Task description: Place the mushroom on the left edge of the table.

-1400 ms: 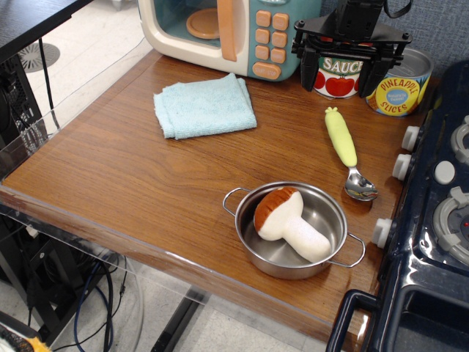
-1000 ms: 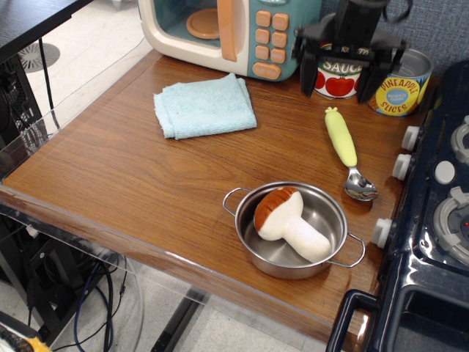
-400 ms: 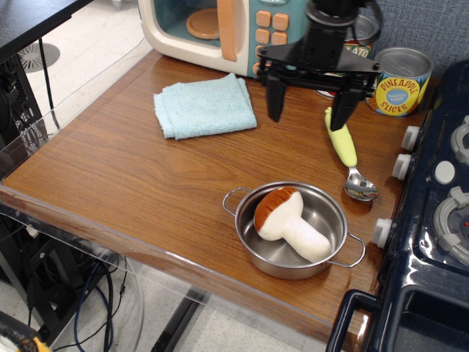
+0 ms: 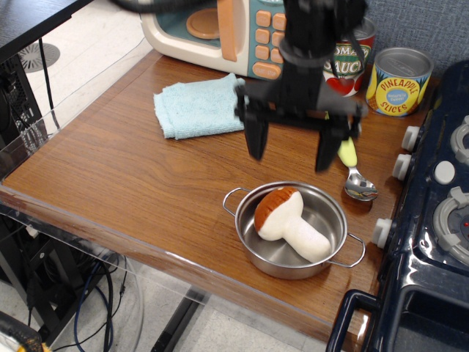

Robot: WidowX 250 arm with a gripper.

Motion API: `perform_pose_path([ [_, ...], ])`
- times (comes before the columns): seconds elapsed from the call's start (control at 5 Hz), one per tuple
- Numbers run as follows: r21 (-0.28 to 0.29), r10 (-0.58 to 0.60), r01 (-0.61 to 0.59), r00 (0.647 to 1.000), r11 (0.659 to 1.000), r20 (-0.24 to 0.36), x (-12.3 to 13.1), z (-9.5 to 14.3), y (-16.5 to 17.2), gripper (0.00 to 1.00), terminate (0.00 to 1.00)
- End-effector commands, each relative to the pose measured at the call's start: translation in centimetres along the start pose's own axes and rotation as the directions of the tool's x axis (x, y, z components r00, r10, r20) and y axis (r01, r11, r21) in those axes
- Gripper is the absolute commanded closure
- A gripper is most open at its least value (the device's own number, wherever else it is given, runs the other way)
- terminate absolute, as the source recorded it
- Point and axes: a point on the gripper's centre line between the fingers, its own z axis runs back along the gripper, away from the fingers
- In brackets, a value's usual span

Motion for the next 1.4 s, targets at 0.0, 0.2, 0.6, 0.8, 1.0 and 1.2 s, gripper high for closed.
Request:
perform_pose_path([
  [0.0, -0.05, -0.11, 0.11, 0.994, 0.993, 0.009, -2.1, -1.5, -1.2, 0.0, 0.0],
  [0.2, -0.002, -0.137, 0.137, 0.991, 0.991, -0.012, -2.9, -2.9, -1.4, 0.0, 0.0],
  [0.6, 0.063, -0.105, 0.107, 0.994, 0.992, -0.034, -2.9, -4.7, -0.3, 1.0, 0.0],
  [0.8, 0.079, -0.102, 0.105, 0.994, 0.991, -0.04, -2.8, -5.2, -0.1, 1.0, 0.0],
  [1.0, 0.086, -0.096, 0.1, 0.994, 0.991, -0.046, -2.7, -5.4, 0.1, 1.0, 0.0],
  [1.2, 0.096, -0.095, 0.099, 0.994, 0.99, -0.047, -2.6, -5.7, 0.2, 1.0, 0.0],
])
